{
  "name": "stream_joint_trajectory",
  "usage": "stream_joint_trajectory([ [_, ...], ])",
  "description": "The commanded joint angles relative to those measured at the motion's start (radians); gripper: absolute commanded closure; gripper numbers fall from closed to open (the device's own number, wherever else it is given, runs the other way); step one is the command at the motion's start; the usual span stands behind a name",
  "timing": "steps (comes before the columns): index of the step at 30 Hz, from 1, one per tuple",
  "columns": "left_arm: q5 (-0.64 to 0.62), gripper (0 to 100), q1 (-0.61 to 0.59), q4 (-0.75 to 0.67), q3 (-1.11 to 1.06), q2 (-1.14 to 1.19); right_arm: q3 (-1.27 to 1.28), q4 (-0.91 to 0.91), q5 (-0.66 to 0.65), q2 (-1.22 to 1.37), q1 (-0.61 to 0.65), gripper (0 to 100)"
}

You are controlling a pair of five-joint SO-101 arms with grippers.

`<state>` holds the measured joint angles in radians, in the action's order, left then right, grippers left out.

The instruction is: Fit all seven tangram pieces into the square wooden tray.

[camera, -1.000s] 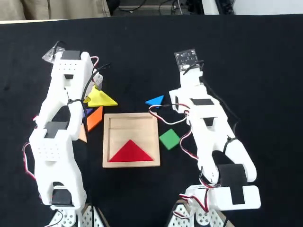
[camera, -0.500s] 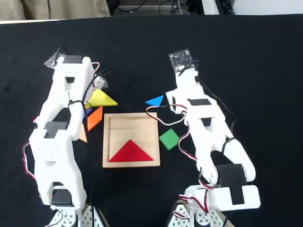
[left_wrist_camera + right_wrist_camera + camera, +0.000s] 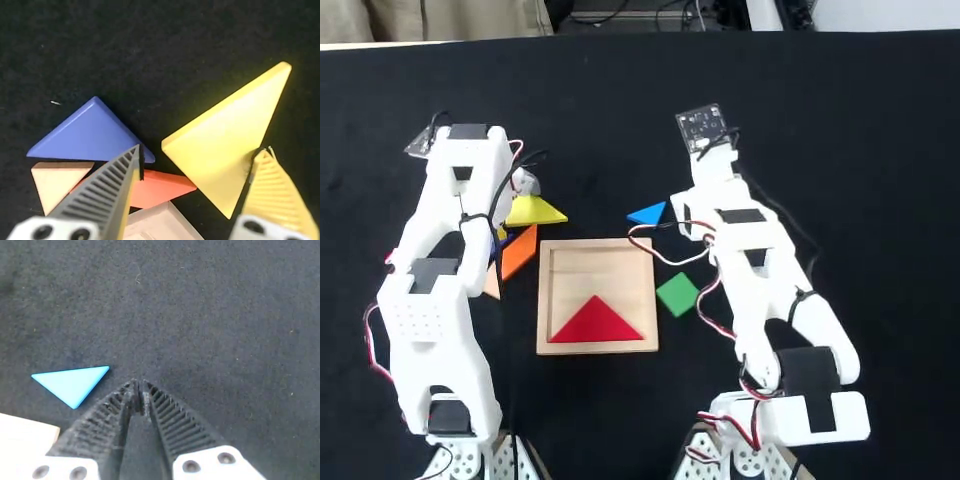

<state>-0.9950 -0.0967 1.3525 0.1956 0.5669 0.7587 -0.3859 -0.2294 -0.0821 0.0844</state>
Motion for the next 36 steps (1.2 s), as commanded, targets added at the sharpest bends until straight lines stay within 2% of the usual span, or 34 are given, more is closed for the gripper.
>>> stream_joint_trajectory([
  [1,-0.012,66,-0.024,0.009,0.005,-0.009,-0.036,0.002,-0.009,0.002,0.017,98.7],
  [6,-0.014,67,-0.027,0.017,-0.001,-0.008,-0.036,0.002,-0.009,0.002,0.017,98.7],
  [13,-0.014,70,-0.025,0.137,0.05,-0.032,-0.036,0.002,-0.009,0.002,0.018,98.7],
  [27,-0.005,70,-0.024,0.184,0.082,-0.044,-0.036,0.002,-0.009,0.002,0.018,98.7],
  [30,0.026,70,-0.027,0.169,0.105,-0.032,-0.036,0.002,-0.009,0.002,0.018,98.7],
  [36,0.095,70,-0.033,0.031,0.096,0.035,-0.035,0.0,-0.009,0.002,0.018,98.7],
])
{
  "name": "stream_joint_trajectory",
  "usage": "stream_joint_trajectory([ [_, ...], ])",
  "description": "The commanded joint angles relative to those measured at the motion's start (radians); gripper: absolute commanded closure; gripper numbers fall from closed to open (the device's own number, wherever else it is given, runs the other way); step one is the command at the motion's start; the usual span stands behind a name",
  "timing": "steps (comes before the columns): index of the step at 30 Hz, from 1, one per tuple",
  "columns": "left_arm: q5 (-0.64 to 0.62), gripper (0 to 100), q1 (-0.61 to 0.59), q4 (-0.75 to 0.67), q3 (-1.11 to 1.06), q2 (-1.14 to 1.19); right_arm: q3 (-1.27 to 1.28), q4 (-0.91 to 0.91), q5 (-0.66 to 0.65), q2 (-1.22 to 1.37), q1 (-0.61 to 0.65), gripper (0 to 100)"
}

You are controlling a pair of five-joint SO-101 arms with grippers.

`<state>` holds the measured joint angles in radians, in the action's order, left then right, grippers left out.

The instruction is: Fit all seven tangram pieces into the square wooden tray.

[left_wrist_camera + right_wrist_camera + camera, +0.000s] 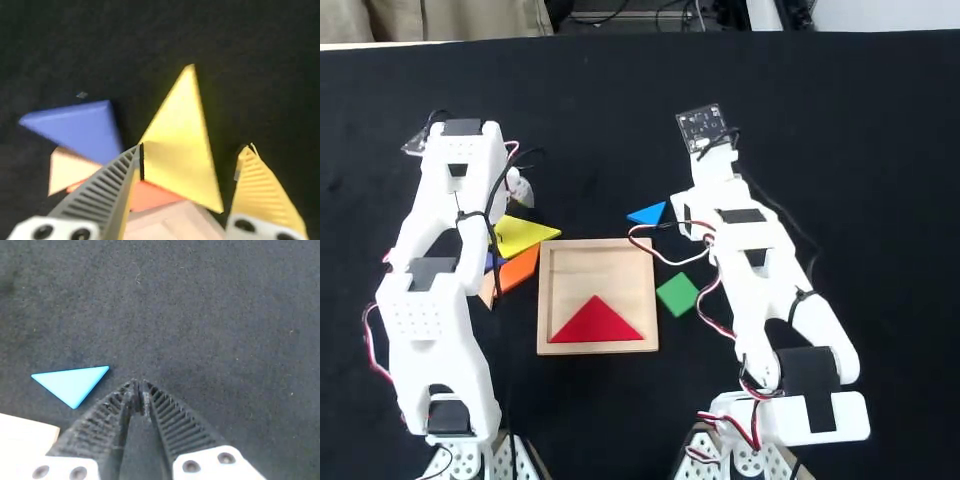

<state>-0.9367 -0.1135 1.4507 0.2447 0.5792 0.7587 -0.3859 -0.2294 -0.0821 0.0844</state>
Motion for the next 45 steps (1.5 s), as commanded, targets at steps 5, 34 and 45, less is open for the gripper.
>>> stream_joint_trajectory([
  [5,0.092,70,-0.019,0.044,0.11,0.052,-0.035,0.0,-0.009,0.002,0.018,98.7],
  [34,1.992,71,-0.033,-0.006,0.28,0.011,-0.035,0.0,-0.052,0.002,0.018,98.7],
  [45,2.283,71,0.013,-0.028,0.125,0.011,-0.036,0.003,-0.054,0.004,0.018,98.7],
])
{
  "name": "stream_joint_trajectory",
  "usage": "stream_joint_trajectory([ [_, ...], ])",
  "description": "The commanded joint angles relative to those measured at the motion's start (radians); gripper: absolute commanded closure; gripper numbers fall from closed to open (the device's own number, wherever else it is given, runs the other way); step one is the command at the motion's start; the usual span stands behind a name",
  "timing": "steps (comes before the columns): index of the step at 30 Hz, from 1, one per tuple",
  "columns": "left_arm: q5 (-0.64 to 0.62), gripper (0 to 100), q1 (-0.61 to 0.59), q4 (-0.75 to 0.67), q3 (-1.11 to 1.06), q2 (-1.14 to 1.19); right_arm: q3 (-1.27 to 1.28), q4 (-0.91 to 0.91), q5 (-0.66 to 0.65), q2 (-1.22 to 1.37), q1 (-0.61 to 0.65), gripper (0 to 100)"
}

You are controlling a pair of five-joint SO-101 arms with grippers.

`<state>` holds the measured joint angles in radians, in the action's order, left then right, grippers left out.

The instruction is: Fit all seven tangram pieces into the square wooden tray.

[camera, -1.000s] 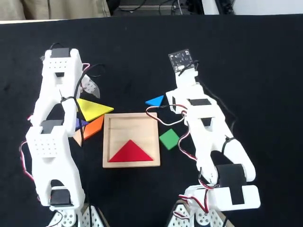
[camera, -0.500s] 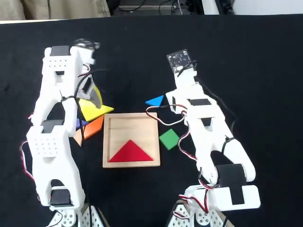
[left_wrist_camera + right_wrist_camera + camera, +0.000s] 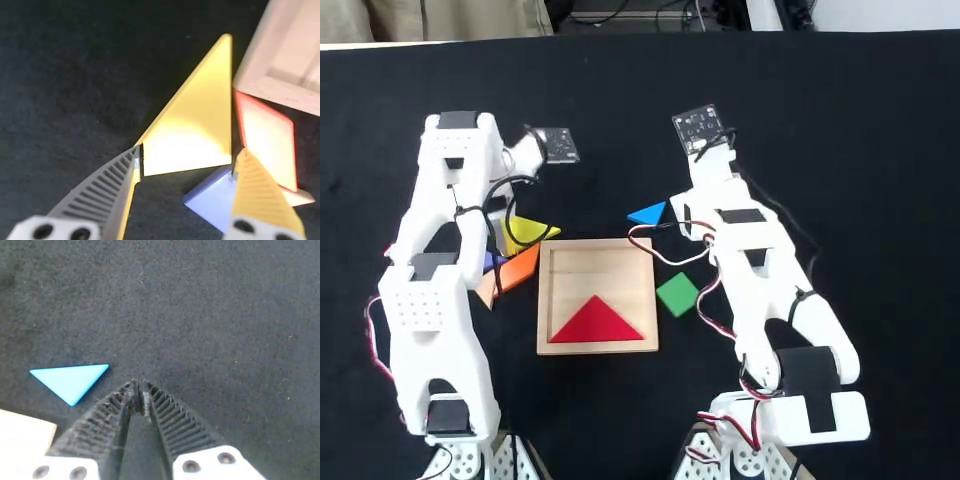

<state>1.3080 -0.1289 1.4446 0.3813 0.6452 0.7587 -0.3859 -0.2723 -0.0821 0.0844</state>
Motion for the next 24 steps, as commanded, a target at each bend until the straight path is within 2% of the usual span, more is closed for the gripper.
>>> stream_joint_trajectory([
  [1,0.04,71,0.033,-0.032,-0.013,-0.055,-0.036,0.003,-0.017,0.004,0.018,98.7],
  [5,0.041,71,0.07,-0.064,-0.016,-0.054,-0.042,0.005,-0.043,0.03,0.018,98.7],
  [8,0.051,70,0.082,-0.152,-0.059,-0.04,-0.071,0.0,-0.043,0.068,0.018,98.7],
  [11,0.109,71,0.081,-0.195,-0.079,-0.002,-0.087,0.0,-0.043,0.096,0.017,98.7],
  [14,0.117,71,0.054,-0.199,-0.025,0.048,-0.093,0.0,-0.043,0.101,0.017,98.7],
  [17,0.034,71,0.021,-0.192,0.099,0.101,-0.096,0.0,-0.043,0.102,0.015,98.7],
  [24,-0.284,71,-0.007,-0.195,0.352,0.238,-0.096,0.0,-0.043,0.105,0.017,98.7],
])
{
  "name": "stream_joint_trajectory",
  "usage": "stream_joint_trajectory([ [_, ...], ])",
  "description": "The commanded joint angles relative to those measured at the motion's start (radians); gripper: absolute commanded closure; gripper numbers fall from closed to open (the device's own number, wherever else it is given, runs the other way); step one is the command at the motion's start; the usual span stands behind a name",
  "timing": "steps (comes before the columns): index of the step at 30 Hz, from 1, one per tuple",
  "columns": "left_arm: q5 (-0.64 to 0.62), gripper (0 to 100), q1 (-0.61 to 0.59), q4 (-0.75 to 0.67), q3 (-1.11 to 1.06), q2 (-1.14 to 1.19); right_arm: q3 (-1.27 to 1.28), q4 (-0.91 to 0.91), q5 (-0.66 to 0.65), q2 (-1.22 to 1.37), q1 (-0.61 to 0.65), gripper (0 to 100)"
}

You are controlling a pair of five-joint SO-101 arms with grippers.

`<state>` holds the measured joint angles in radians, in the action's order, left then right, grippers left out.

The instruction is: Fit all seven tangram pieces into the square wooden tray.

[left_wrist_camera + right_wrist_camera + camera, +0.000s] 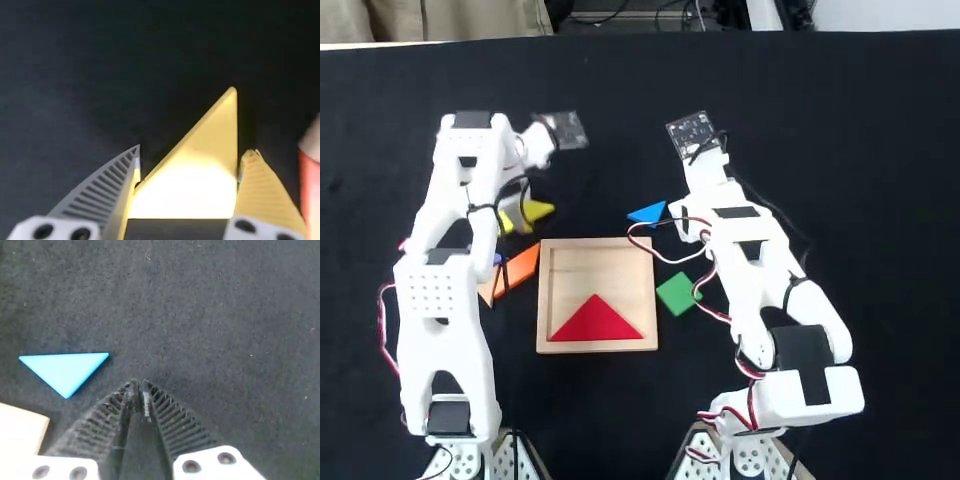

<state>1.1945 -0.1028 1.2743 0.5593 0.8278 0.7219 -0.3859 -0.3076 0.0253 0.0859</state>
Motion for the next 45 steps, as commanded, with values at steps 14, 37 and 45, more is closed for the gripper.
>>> stream_joint_trajectory([
  [14,-0.11,71,-0.128,0.288,0.582,0.172,-0.058,0.0,-0.008,-0.007,0.015,98.7],
  [37,0.184,70,-0.114,0.27,0.604,0.33,-0.059,0.0,-0.008,-0.001,0.015,98.7],
  [45,0.219,70,-0.127,0.276,0.604,0.379,-0.059,0.0,-0.008,-0.001,0.017,98.7],
])
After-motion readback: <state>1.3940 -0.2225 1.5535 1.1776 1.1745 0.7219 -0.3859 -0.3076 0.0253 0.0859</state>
